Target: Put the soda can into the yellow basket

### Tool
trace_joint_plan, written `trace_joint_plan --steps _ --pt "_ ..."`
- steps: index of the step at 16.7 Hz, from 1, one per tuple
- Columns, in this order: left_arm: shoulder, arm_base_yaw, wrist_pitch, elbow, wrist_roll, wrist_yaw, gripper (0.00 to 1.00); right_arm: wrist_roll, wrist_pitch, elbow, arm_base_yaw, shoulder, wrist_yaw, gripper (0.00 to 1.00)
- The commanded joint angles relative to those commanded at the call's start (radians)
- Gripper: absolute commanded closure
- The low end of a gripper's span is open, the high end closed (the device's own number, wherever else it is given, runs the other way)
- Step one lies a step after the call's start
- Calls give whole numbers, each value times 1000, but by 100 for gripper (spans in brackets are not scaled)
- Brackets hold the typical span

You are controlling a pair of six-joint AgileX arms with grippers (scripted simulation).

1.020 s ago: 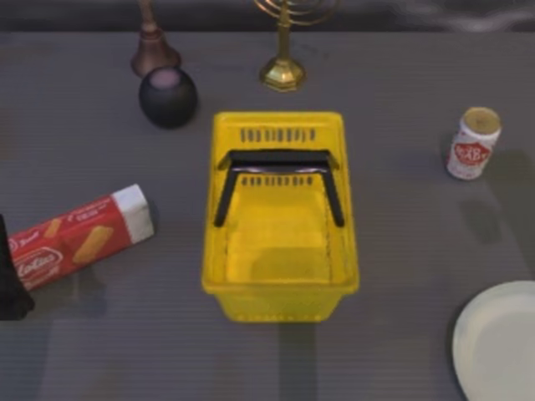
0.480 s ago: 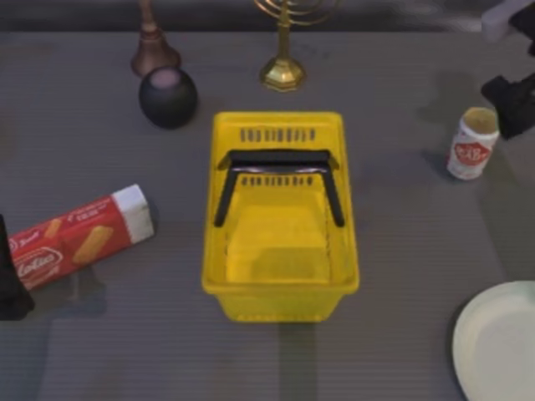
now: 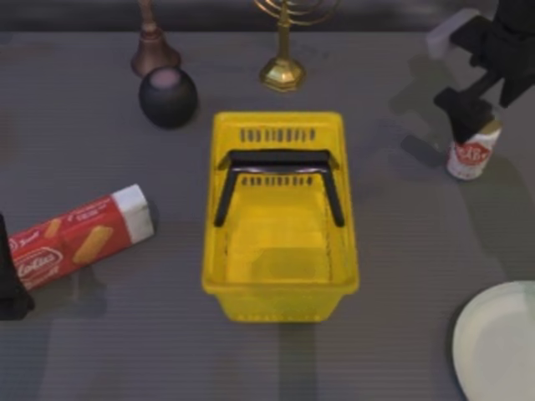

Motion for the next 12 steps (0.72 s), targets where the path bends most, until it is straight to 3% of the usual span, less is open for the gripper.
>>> trace_joint_plan --steps 7,12 --pt "0 0 0 0 0 0 0 -3 2 7 -3 11 0 0" --pt "0 0 0 0 0 0 0 -3 143 -143 2 3 -1 0"
